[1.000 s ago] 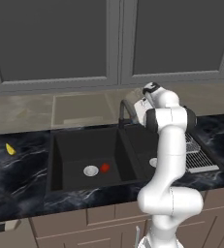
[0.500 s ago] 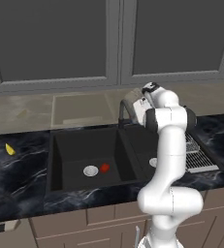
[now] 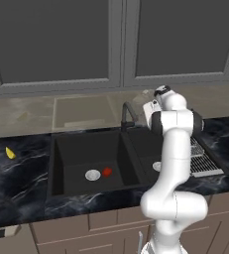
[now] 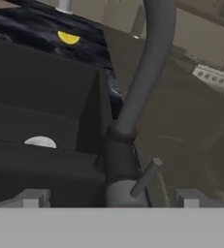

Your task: Turn on the sink faucet. Then move the bell pepper from the counter to the sink. Turn off the sink. Move the vegetable from the sink to the pot next to the stove. Finally move the pot to the rear left burner.

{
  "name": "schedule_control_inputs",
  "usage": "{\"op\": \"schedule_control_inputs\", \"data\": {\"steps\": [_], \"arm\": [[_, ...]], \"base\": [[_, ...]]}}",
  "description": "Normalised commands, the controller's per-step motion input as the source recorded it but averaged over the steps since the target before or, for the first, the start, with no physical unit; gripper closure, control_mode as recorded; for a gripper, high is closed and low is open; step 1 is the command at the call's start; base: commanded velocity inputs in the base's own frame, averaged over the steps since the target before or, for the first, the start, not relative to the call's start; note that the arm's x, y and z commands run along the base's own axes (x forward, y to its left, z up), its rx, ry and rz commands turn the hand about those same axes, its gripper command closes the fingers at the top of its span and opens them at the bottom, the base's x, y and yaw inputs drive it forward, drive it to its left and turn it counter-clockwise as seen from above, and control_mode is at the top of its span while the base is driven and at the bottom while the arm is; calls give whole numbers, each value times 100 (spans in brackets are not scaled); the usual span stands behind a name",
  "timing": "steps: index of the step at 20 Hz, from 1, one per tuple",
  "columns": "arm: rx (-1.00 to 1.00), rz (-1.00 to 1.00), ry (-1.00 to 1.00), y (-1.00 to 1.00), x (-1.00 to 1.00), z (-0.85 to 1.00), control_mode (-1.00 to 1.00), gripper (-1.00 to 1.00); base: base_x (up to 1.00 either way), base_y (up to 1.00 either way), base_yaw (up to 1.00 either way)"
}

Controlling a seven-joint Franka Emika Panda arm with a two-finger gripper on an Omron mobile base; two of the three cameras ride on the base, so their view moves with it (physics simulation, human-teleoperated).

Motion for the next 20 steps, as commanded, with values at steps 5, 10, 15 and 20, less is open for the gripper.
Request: {"op": "schedule_control_inputs", "data": {"steps": [5, 10, 15, 20], "arm": [[5, 0, -8, -37, -10, 0, -100, -100], [6, 0, -5, -10, -57, 4, -100, -100], [5, 0, 0, 7, -79, 16, -100, -100], [3, 0, 0, 29, -78, 23, -100, -100]], "base": [[0, 0, 0], [0, 0, 0], [0, 0, 0], [0, 0, 0]]}}
